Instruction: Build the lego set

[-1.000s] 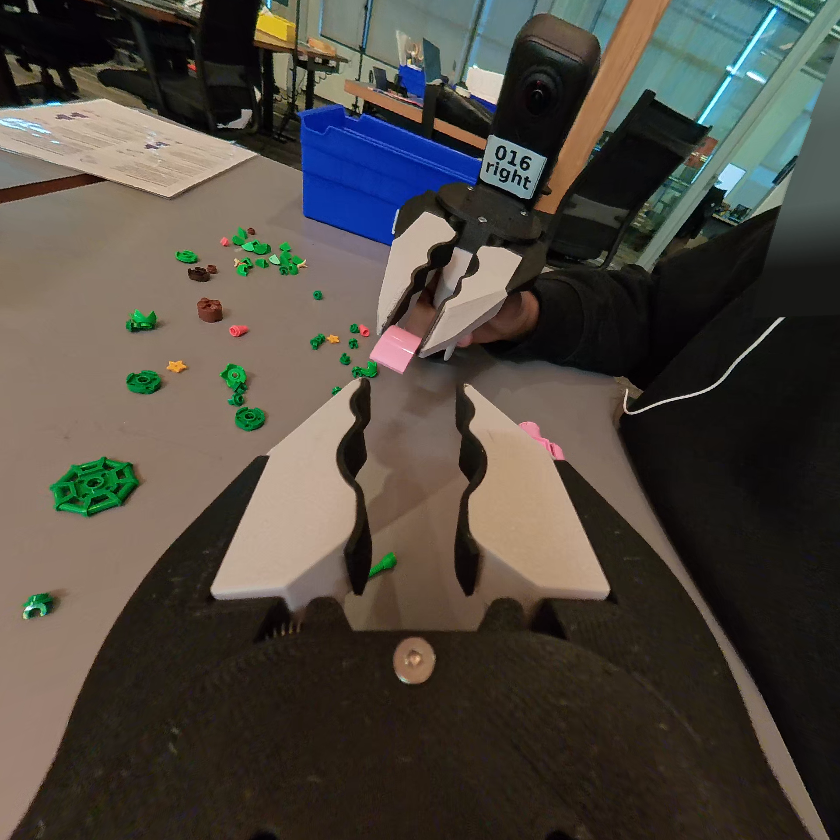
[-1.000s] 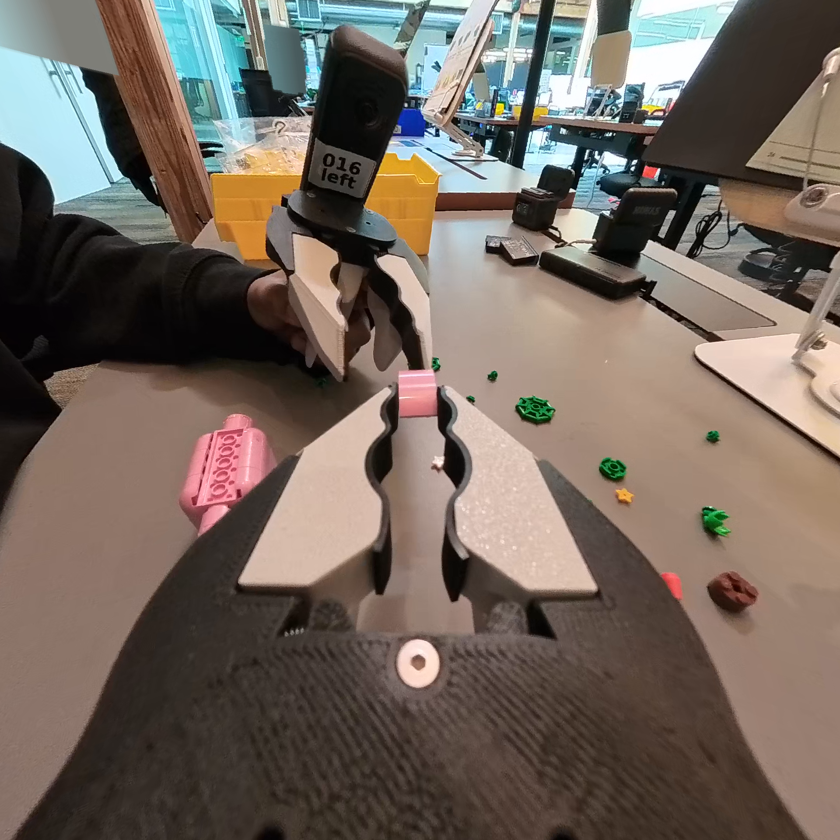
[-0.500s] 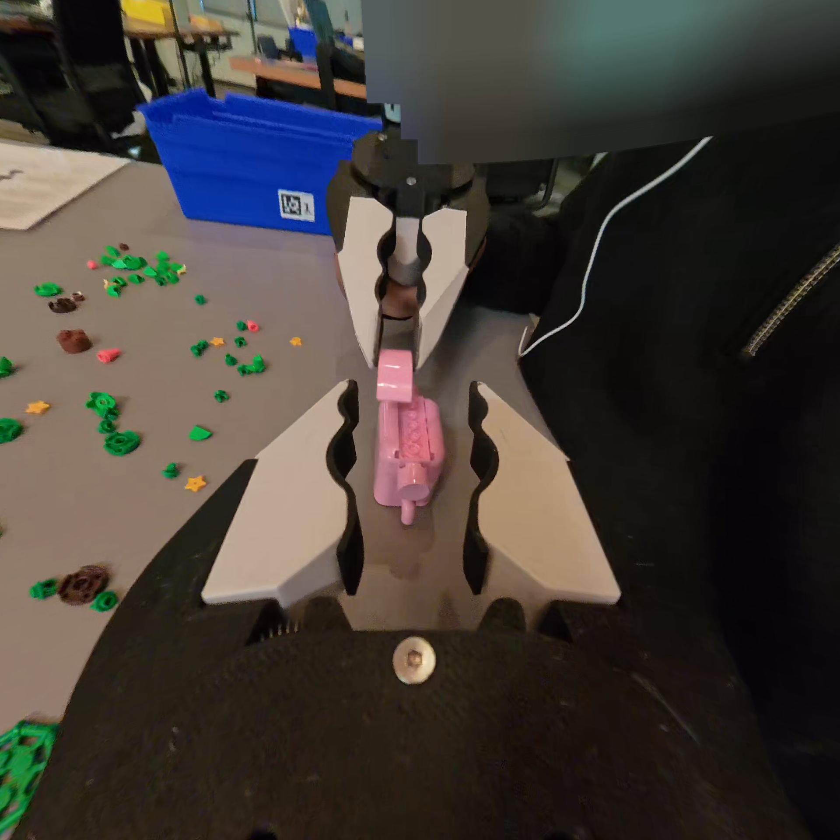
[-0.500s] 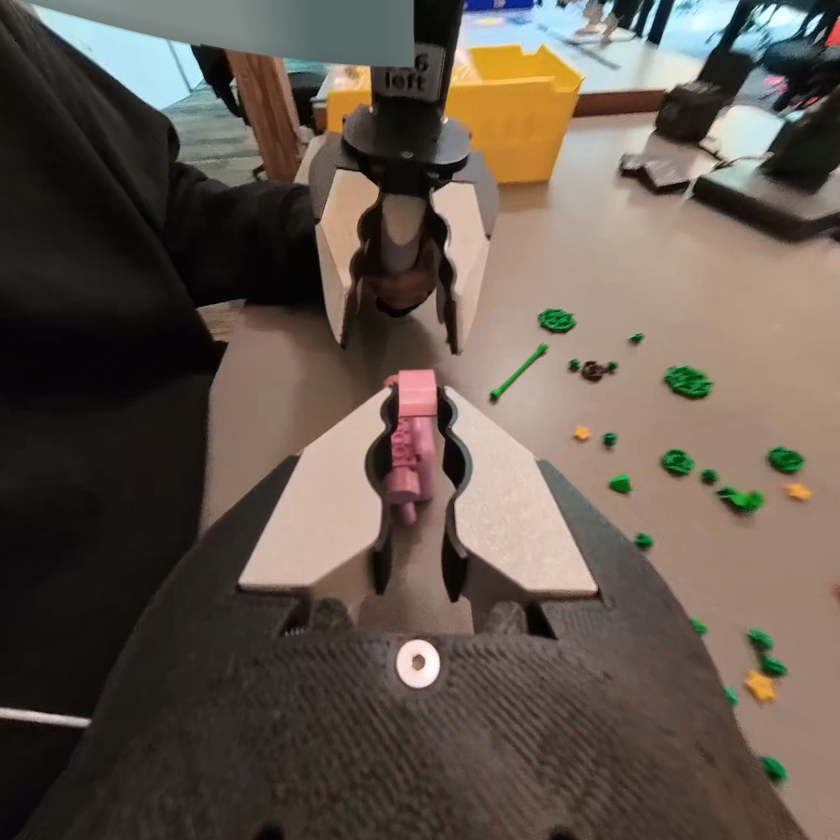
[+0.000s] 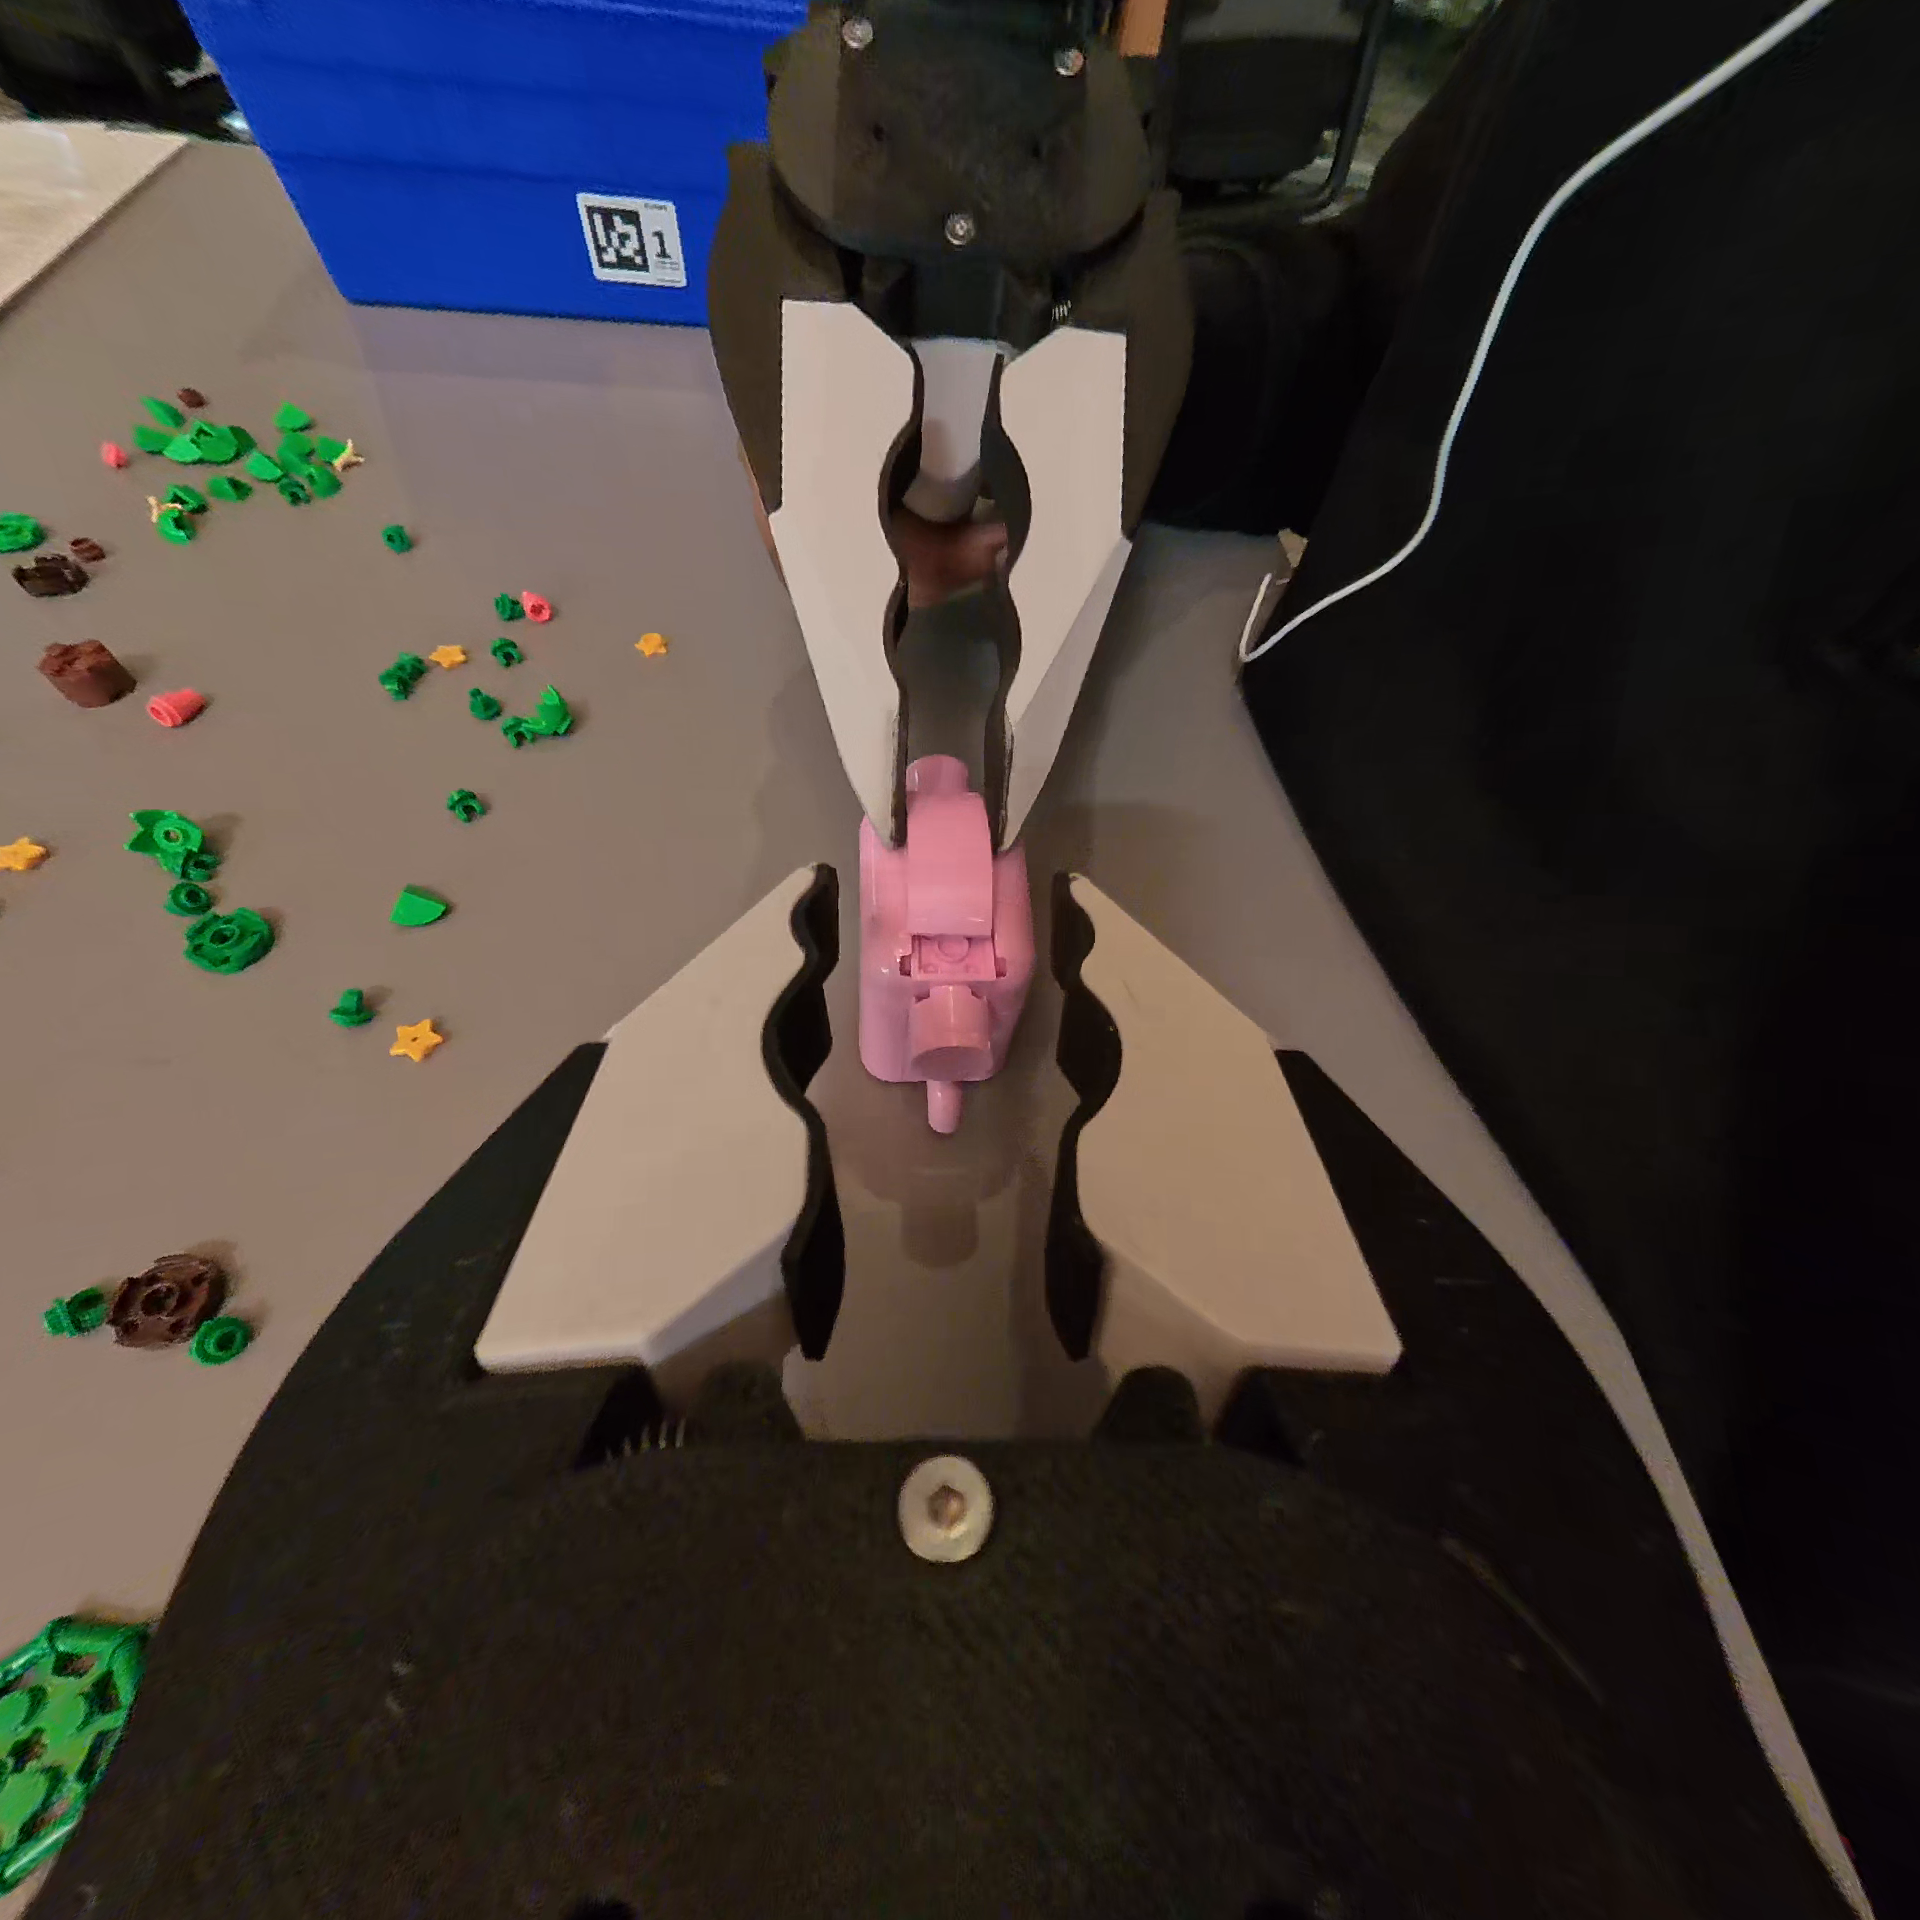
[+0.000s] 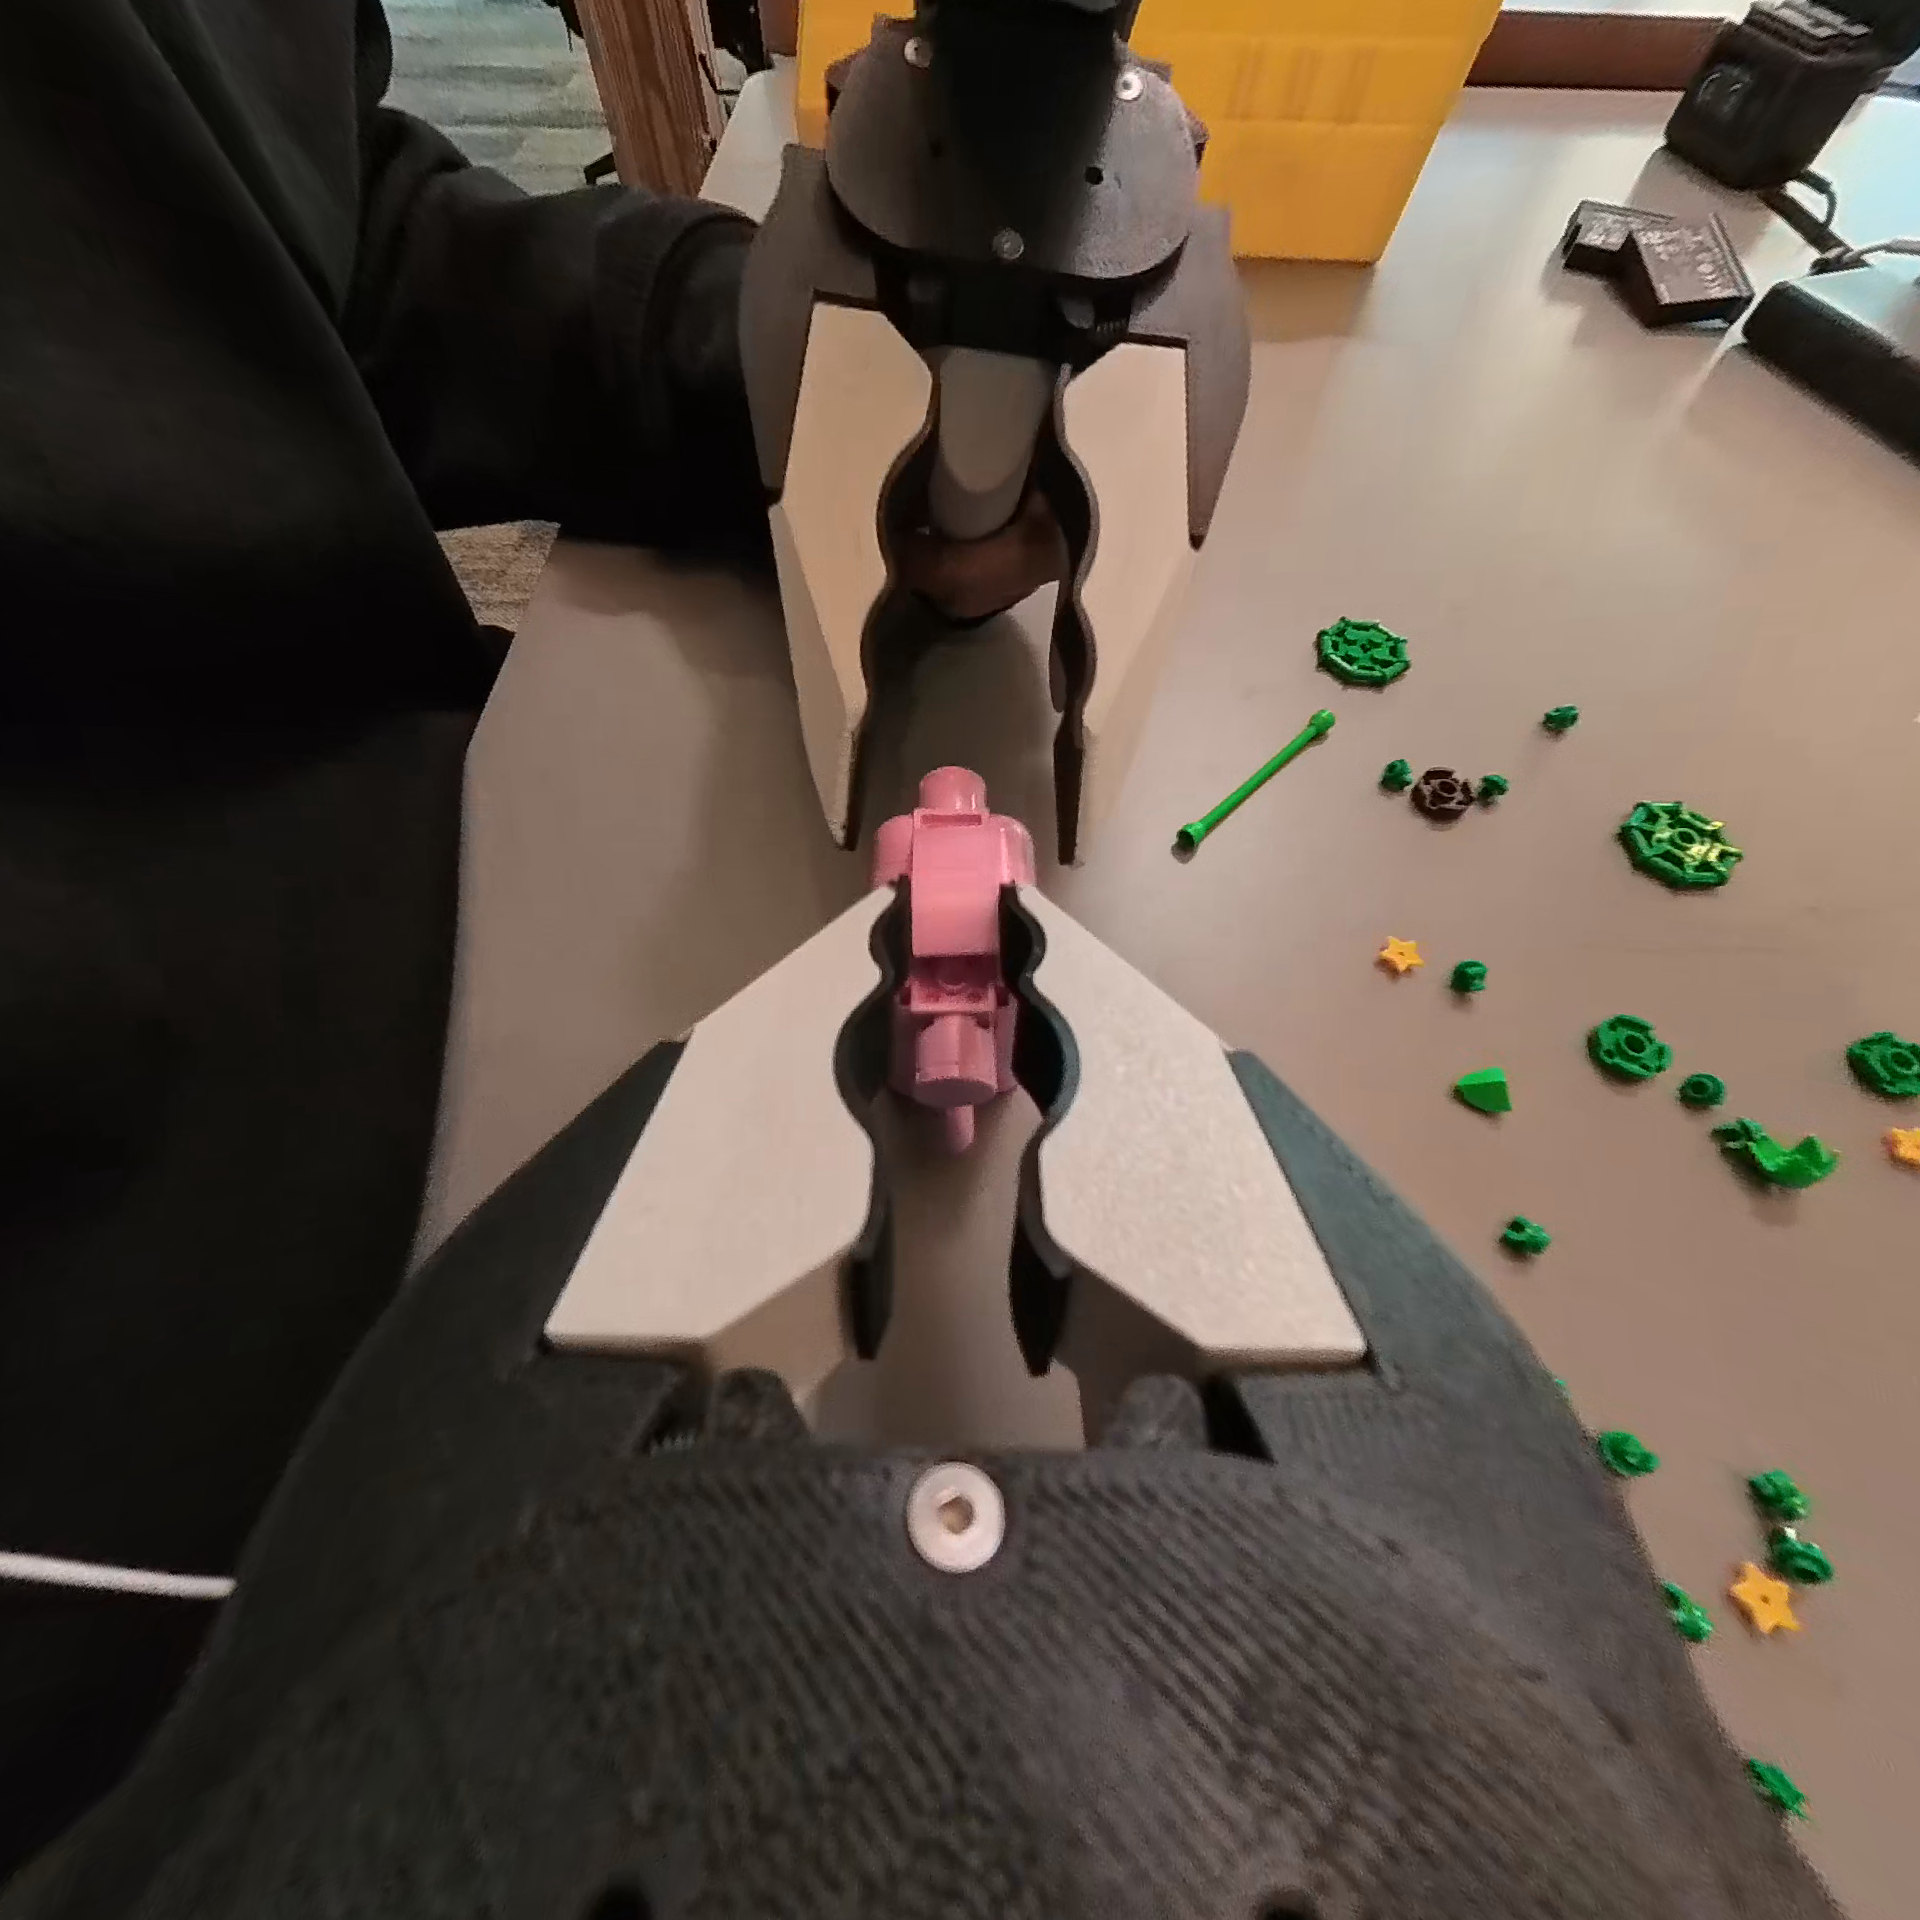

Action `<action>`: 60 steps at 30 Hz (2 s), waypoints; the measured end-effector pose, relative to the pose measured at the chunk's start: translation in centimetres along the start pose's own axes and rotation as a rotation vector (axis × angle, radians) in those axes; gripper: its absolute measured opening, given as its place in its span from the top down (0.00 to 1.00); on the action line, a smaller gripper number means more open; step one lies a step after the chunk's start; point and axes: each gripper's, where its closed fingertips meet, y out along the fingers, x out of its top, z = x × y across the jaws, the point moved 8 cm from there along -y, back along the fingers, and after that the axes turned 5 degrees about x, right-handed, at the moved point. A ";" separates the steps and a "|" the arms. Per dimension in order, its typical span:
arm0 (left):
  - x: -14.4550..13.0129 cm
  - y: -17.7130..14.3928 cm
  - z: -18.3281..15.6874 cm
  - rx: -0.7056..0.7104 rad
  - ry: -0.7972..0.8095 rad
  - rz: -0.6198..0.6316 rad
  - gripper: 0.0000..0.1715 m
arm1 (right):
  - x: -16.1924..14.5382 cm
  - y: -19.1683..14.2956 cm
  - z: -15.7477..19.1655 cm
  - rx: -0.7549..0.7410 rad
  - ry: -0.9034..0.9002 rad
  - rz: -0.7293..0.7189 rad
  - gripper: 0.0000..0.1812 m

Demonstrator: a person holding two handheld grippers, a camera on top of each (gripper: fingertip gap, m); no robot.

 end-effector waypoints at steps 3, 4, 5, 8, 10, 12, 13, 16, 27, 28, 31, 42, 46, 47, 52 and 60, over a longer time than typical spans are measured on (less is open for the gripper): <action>0.0 -0.1 0.0 0.001 -0.003 -0.007 0.78 | 0.0 0.1 0.2 0.014 -0.004 0.000 0.89; 0.0 -0.1 0.1 0.000 -0.006 -0.009 0.78 | 0.0 0.1 0.2 0.012 -0.007 0.001 0.88; 0.0 -0.1 0.1 0.000 -0.008 -0.010 0.78 | 0.1 0.1 0.2 0.006 -0.011 0.002 0.87; 0.0 -0.1 0.1 0.004 -0.005 -0.012 0.79 | 0.3 -0.2 0.2 0.000 -0.021 -0.022 0.88; 0.1 -0.1 0.1 0.007 0.000 -0.015 0.79 | 0.5 -0.4 0.2 -0.003 -0.026 -0.046 0.89; 0.1 -0.1 0.1 0.004 0.002 -0.019 0.80 | 0.6 -0.5 0.2 -0.006 -0.032 -0.056 0.91; 0.1 -0.2 0.0 0.002 0.003 -0.021 0.80 | 0.7 -0.5 0.3 -0.006 -0.035 -0.058 0.91; 0.1 -0.2 0.0 -0.001 0.006 -0.022 0.81 | 0.5 -0.3 0.3 0.001 -0.036 -0.039 0.91; 0.2 -0.1 -0.1 -0.004 0.017 -0.020 0.84 | 0.2 -0.3 0.3 0.028 -0.018 -0.028 0.96; 0.1 -0.1 -0.1 -0.003 0.018 -0.021 0.84 | 0.2 -0.3 0.3 0.032 -0.020 -0.028 0.95; 0.1 -0.1 0.0 0.000 0.019 -0.020 0.85 | 0.3 -0.4 0.4 0.025 -0.026 -0.036 0.95; 0.0 0.1 0.0 0.001 0.020 -0.013 0.85 | 0.1 -0.4 0.0 0.013 -0.015 -0.045 0.92; 0.0 0.1 0.1 0.012 0.021 -0.014 0.83 | 0.1 -0.4 0.0 0.010 -0.018 -0.045 0.91; 0.1 0.1 0.1 0.015 0.022 -0.016 0.83 | 0.1 -0.4 0.0 0.008 -0.018 -0.047 0.91; 0.1 0.1 0.3 0.018 0.017 -0.020 0.83 | 0.3 -0.5 0.1 0.003 -0.026 -0.052 0.91; 0.0 0.1 0.4 0.018 0.013 -0.020 0.83 | 0.3 -0.4 0.2 -0.005 -0.038 -0.046 0.90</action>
